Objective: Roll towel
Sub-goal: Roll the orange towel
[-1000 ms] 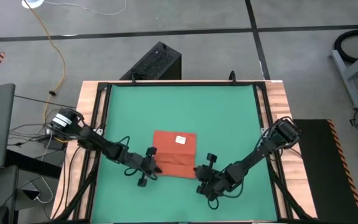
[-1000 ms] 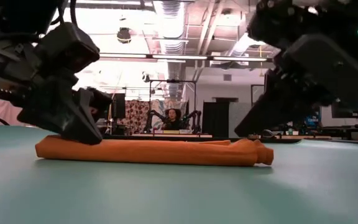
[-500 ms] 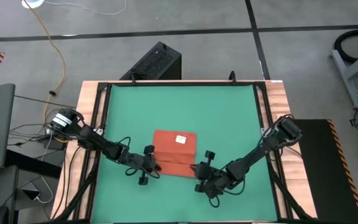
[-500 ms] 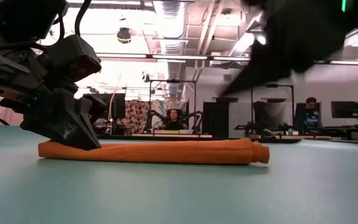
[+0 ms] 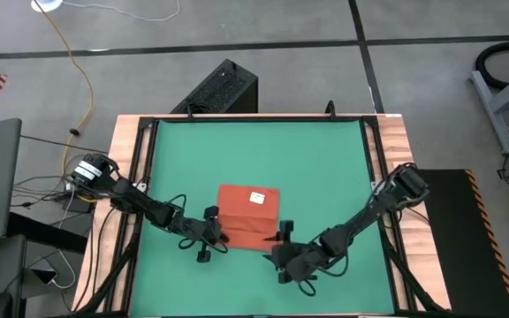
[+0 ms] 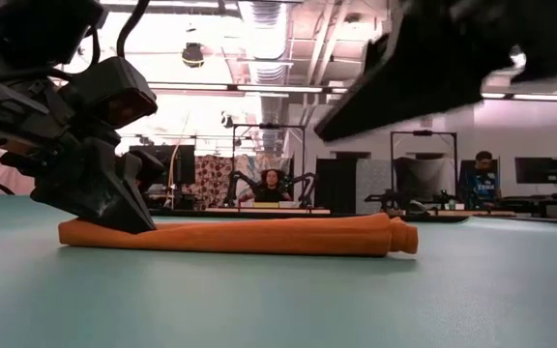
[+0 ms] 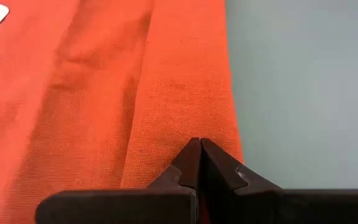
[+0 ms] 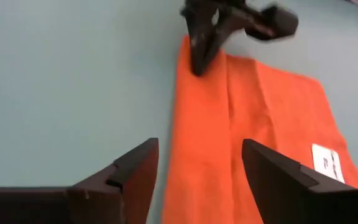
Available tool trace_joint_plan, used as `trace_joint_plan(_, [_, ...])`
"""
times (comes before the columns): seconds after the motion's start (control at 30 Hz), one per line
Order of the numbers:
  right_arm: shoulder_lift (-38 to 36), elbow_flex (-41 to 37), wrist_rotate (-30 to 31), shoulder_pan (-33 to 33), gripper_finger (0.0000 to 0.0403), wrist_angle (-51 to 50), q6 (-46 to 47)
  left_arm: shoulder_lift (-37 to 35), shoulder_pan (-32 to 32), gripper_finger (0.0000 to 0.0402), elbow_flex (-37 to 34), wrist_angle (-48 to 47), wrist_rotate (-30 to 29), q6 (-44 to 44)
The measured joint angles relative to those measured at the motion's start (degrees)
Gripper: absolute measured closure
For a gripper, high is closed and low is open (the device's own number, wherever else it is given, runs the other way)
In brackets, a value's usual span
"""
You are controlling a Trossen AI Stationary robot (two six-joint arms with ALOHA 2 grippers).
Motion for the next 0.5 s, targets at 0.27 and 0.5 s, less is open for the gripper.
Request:
trace_joint_plan(0.27, [4.5, -0.26, -1.38, -0.86, 0.0153, 0.61, -0.28, 0.0, 0.0, 0.0401, 0.0, -0.4, 0.03, -0.84])
trace_joint_plan(0.5, [11.95, -0.06, 0.64, -0.82, 0.0156, 5.21, 0.42, 0.0, 0.0, 0.0401, -0.02, -0.19, 0.03, -0.97])
